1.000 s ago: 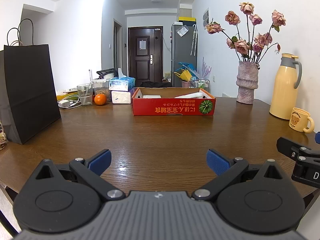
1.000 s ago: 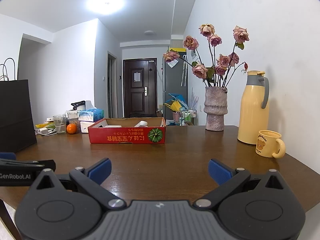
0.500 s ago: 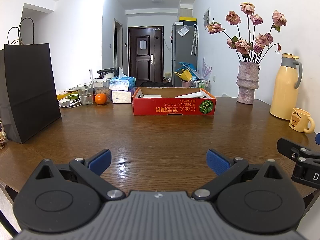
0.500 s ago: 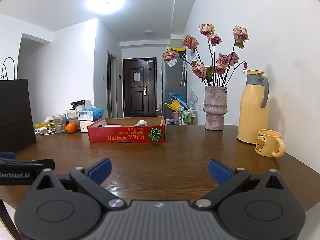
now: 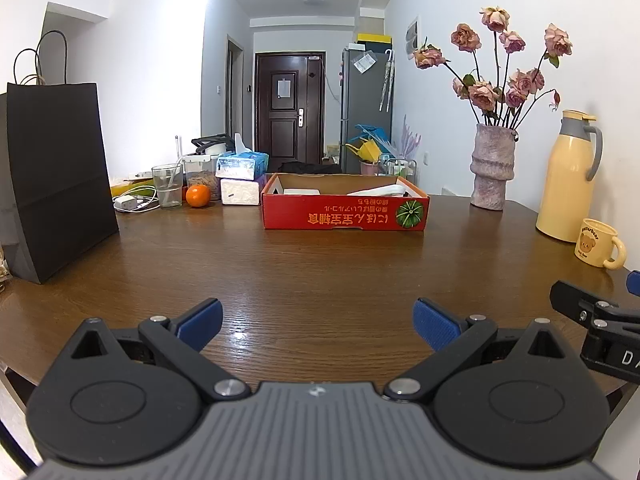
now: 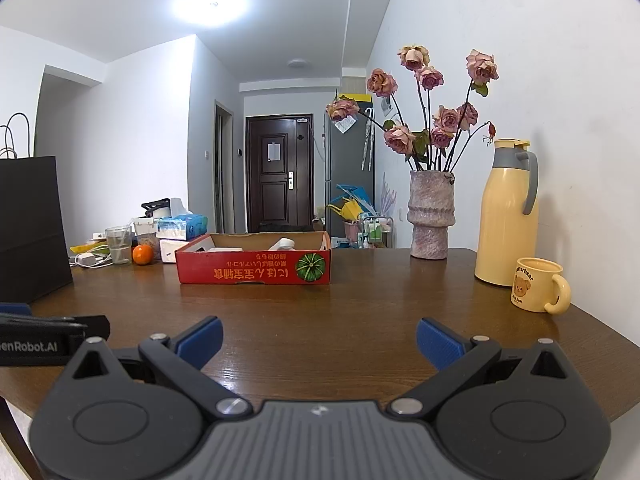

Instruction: Organize rigid objects

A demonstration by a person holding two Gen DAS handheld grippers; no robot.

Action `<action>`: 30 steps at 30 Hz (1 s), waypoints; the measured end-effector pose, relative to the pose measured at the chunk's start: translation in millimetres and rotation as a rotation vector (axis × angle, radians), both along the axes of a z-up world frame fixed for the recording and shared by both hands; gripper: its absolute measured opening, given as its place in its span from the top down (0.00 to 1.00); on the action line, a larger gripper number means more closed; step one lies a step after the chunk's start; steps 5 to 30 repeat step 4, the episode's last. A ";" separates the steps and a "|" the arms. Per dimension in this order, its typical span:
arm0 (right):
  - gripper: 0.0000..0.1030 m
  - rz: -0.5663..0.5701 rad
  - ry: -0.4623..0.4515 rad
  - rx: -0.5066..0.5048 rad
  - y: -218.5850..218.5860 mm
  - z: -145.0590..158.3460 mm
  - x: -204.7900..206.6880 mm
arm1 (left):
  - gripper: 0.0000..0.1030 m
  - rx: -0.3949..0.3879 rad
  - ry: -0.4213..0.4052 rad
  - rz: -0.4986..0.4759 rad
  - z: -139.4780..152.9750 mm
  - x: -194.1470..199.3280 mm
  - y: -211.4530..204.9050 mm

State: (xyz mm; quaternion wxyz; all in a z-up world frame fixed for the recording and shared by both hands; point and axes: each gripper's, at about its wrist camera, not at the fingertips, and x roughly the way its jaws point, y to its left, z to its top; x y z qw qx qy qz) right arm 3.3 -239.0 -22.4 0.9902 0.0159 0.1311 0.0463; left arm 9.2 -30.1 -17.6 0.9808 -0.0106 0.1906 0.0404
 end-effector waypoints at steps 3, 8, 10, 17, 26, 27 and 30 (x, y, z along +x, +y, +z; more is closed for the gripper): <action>0.00 0.000 0.001 -0.001 0.1 -1.0 0.0 | 0.00 -0.005 0.001 -0.005 -0.4 -0.4 0.6; 0.00 0.001 0.002 -0.001 0.2 -1.9 0.0 | 0.00 -0.004 0.001 -0.005 -0.5 -0.5 0.1; 0.00 0.001 0.002 -0.001 0.2 -1.9 0.0 | 0.00 -0.004 0.001 -0.005 -0.5 -0.5 0.1; 0.00 0.001 0.002 -0.001 0.2 -1.9 0.0 | 0.00 -0.004 0.001 -0.005 -0.5 -0.5 0.1; 0.00 0.001 0.002 -0.001 0.2 -1.9 0.0 | 0.00 -0.004 0.001 -0.005 -0.5 -0.5 0.1; 0.00 0.001 0.002 -0.001 0.2 -1.9 0.0 | 0.00 -0.004 0.001 -0.005 -0.5 -0.5 0.1; 0.00 0.001 0.002 -0.001 0.2 -1.9 0.0 | 0.00 -0.004 0.001 -0.005 -0.5 -0.5 0.1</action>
